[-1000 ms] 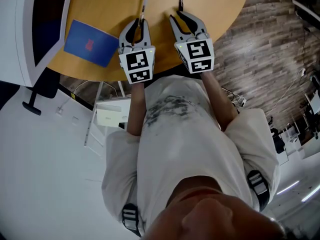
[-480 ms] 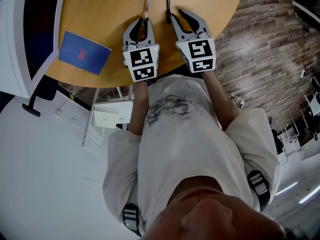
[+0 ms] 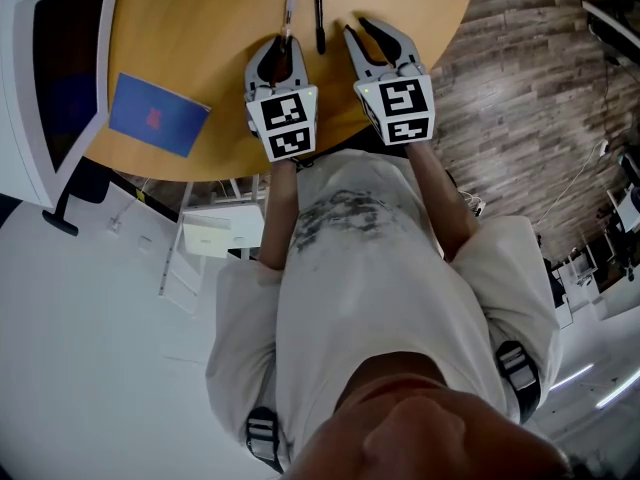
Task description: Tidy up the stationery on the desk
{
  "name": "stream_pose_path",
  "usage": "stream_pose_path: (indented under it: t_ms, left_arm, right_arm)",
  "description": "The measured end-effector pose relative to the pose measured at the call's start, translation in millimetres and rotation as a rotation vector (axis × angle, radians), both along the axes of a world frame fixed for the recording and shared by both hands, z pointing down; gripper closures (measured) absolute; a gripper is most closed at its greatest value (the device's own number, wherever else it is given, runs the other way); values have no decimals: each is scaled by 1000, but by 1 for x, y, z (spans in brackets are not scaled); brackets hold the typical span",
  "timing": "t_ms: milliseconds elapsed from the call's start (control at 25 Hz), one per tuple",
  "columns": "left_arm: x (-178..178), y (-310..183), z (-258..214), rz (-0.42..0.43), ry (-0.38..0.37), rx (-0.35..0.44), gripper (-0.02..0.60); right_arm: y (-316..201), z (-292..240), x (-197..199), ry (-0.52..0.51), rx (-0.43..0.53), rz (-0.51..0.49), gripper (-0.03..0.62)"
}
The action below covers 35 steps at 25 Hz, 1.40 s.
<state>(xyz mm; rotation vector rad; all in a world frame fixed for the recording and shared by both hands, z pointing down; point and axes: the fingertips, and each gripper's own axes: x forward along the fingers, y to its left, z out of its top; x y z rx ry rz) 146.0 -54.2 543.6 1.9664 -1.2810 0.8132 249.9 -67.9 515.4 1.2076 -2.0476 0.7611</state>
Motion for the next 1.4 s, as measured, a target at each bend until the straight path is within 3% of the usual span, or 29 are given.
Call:
stream_pose_path:
  t_ms: [800, 1040, 1400]
  left_arm:
    - [27, 5, 0, 88, 78, -9, 512]
    - [28, 10, -7, 129, 108, -5, 483]
    - [-9, 21, -39, 139, 129, 71, 492]
  right_arm:
    - [12, -6, 11, 9, 9, 48, 453]
    - [15, -10, 5, 18, 12, 59, 453]
    - [24, -25, -38, 24, 54, 37, 484]
